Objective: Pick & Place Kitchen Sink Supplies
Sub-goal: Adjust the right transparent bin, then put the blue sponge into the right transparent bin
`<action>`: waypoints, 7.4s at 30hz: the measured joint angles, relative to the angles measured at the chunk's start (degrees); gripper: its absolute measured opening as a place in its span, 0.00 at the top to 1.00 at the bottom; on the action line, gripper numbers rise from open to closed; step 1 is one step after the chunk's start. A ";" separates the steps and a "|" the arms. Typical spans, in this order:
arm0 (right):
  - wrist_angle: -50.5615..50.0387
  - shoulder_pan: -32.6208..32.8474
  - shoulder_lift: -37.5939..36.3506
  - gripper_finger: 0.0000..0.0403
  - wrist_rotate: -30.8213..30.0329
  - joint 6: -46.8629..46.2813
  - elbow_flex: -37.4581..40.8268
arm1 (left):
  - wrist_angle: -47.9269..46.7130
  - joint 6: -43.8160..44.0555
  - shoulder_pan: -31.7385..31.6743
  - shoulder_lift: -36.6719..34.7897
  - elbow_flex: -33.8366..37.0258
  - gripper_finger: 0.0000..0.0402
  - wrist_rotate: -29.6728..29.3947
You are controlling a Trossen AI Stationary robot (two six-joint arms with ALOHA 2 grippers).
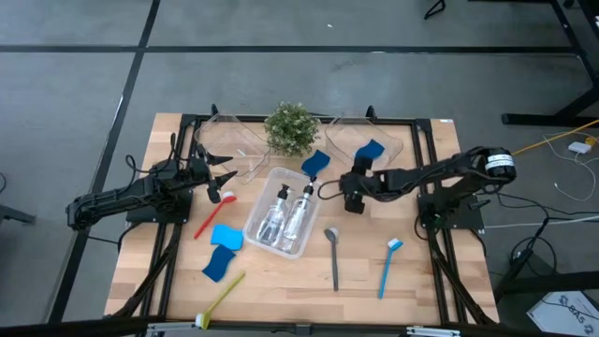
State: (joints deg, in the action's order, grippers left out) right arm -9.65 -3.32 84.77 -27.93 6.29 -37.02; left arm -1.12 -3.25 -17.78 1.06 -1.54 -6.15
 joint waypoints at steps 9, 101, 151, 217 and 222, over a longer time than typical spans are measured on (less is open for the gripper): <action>-3.21 -5.66 0.00 0.45 -4.18 0.61 -0.02 | 0.02 0.00 0.00 0.01 0.00 0.44 0.00; 30.12 -16.93 17.27 0.97 18.59 38.03 -3.45 | 0.02 -0.02 0.01 0.00 0.00 0.44 -0.01; -4.43 -12.17 -29.58 1.00 14.69 15.33 -3.32 | 0.01 -0.02 0.00 0.01 0.00 0.44 -0.02; -7.13 -33.32 -3.54 0.95 -0.93 68.89 -3.38 | 0.02 -0.01 0.00 0.01 0.00 0.44 -0.02; -7.00 -33.32 -3.54 0.87 -0.96 65.29 -3.38 | 0.02 -0.02 0.00 0.00 0.00 0.44 -0.01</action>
State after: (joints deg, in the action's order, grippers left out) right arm -16.64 -36.64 81.23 -28.90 71.58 -40.40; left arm -1.10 -3.27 -17.78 1.06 -1.54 -6.16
